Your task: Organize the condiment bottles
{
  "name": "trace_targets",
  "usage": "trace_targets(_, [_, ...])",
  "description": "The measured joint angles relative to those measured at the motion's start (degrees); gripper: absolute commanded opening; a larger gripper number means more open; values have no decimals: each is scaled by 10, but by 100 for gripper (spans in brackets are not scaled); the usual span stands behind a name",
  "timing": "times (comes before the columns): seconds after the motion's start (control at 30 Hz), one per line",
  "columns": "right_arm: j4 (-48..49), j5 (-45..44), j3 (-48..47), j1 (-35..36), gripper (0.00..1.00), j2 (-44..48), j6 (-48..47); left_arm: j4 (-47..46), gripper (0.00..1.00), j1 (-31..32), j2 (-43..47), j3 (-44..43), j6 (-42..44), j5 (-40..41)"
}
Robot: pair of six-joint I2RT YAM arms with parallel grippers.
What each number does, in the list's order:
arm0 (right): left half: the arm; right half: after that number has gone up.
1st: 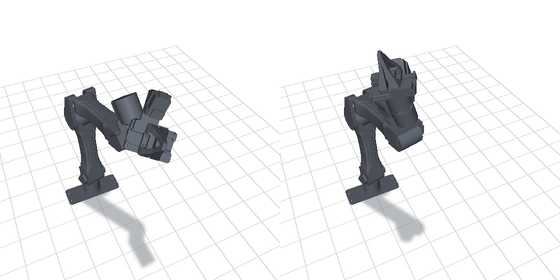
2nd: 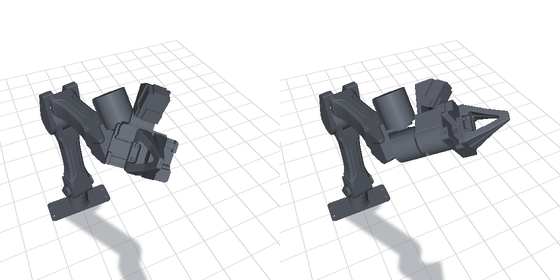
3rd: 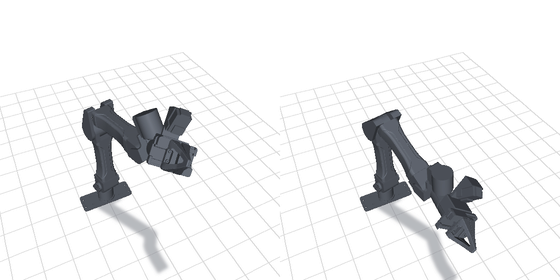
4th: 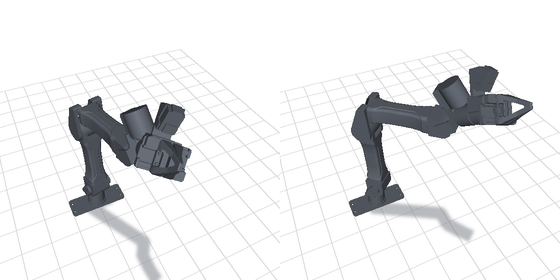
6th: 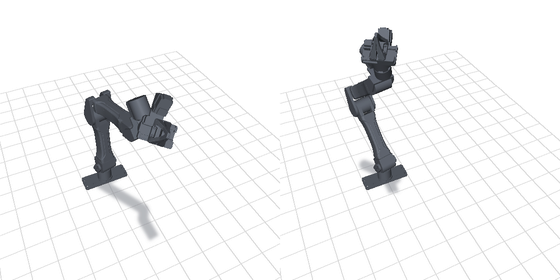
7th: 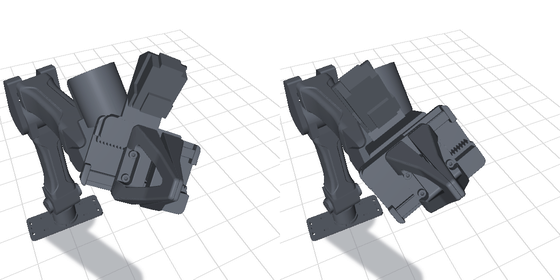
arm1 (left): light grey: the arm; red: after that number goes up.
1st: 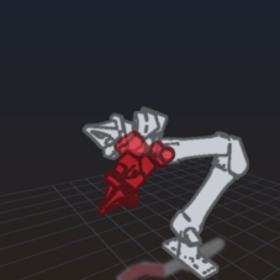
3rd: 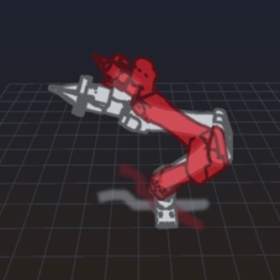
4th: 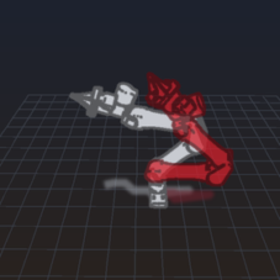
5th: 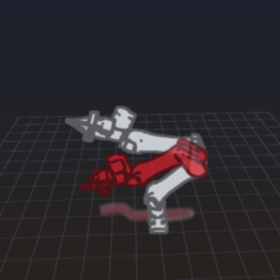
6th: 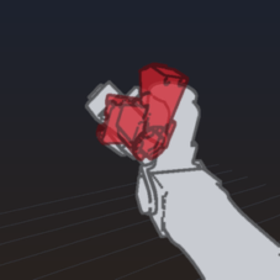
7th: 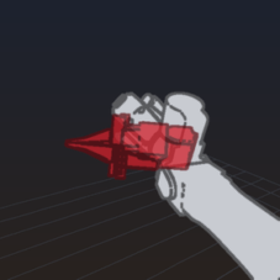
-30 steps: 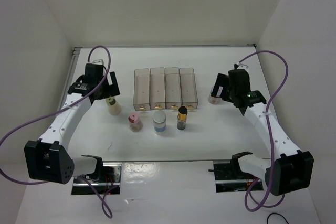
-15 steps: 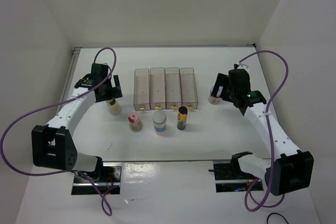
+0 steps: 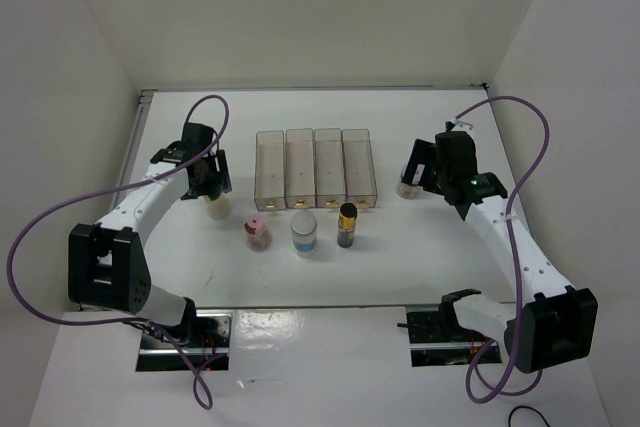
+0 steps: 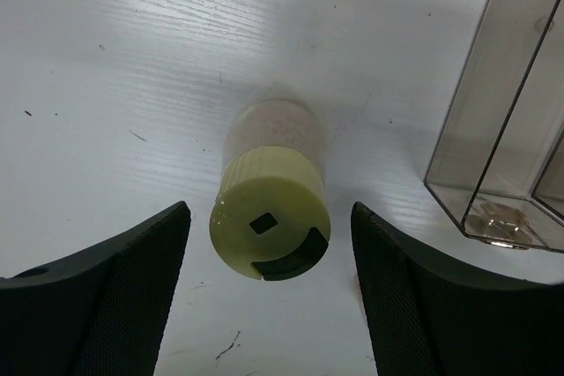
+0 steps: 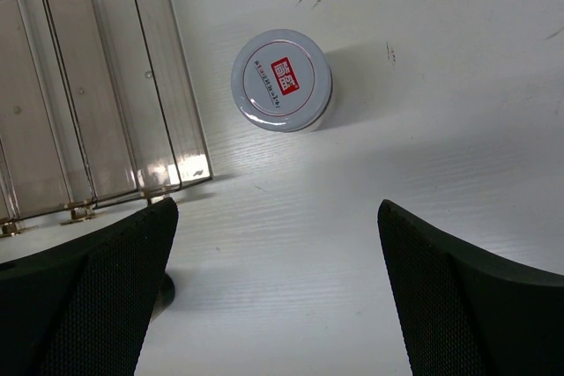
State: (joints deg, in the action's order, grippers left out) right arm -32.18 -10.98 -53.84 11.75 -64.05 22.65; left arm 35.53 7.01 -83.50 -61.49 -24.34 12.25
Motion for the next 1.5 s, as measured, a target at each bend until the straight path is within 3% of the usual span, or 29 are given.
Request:
trace_targets(0.27, [0, 0, 0, 0, 98, 0, 0, 3, 70, 0, -1, 0, 0, 4])
trace_targets(0.4, [0, 0, 0, 0, 98, 0, 0, 3, 60, 0, -7, 0, -1, 5])
trace_targets(0.47, [0, 0, 0, 0, 98, 0, 0, 4, 49, 0, -8, 0, -1, 5])
trace_targets(0.57, [0, 0, 0, 0, 98, 0, 0, 4, 39, 0, -8, 0, -1, 6])
trace_targets(0.83, [0, -2, 0, 0, 98, 0, 0, 35, 36, 0, 16, -26, -1, 5])
trace_targets(1.17, [0, -9, 0, 0, 98, 0, 0, 58, 40, 0, 84, -194, 16, -50])
trace_targets(1.5, [0, -13, 0, 0, 98, 0, 0, 54, 42, 50, -19, -304, 34, -87])
